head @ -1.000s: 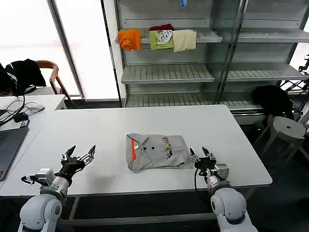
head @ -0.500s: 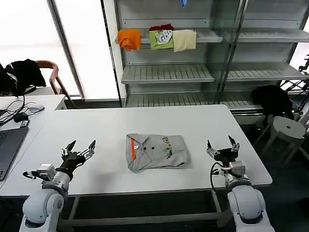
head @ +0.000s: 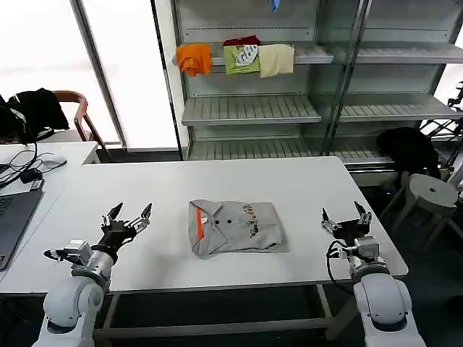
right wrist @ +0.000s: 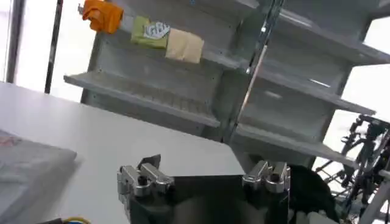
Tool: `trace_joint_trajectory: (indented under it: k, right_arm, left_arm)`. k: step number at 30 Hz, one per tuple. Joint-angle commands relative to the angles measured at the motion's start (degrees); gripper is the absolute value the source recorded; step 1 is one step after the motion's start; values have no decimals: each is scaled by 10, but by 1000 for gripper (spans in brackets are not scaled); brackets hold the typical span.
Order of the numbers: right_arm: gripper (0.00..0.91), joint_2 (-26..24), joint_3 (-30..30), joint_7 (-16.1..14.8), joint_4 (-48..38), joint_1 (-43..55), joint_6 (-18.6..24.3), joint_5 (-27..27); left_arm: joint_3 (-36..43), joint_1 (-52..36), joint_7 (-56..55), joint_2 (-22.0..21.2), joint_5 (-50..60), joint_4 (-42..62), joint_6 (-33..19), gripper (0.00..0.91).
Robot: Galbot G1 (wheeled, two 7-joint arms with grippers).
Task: Fold and organize the clothes.
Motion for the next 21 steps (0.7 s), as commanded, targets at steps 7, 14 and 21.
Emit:
trace_joint_trajectory:
  k: [7,14,21]
  right_arm:
    - [907,-9,12,4,6,5,9,42]
    - [907,-17,12,-1,18,1,12,41]
    - [907,-18,10,3,5,7,11,51]
  left_arm:
    - [1,-2,11,-1,2,11,-10,907]
    - [-2,-5,12,2,-7,17,-16,907]
    - [1,-6,14,4,-7,22,-18,907]
